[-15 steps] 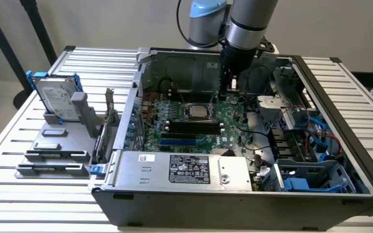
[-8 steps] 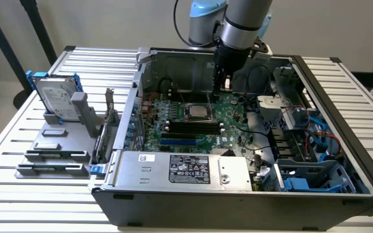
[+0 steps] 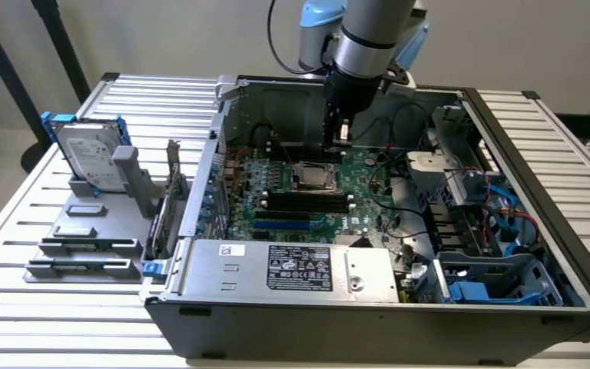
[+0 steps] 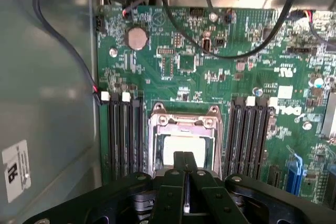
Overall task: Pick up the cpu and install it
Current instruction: 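Close the cpu cover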
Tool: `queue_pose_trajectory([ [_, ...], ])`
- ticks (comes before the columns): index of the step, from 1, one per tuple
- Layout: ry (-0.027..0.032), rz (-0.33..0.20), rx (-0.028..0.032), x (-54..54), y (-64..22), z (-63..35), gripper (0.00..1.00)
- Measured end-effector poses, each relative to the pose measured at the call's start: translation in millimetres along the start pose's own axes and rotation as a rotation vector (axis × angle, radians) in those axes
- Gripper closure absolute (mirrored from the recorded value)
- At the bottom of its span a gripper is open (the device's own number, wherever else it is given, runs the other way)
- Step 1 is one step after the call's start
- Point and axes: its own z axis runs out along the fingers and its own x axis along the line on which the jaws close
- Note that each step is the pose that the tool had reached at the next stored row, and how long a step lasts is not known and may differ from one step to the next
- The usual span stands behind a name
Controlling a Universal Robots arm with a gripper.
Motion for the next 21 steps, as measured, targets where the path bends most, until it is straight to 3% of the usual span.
queue_pose_trajectory([
  [13,-0.0007,-0.007,0.0283,-0.5,-35.2,13.3,0.89],
  [21,-0.0020,-0.016,0.0316,-1.3,-40.4,26.6,0.89],
])
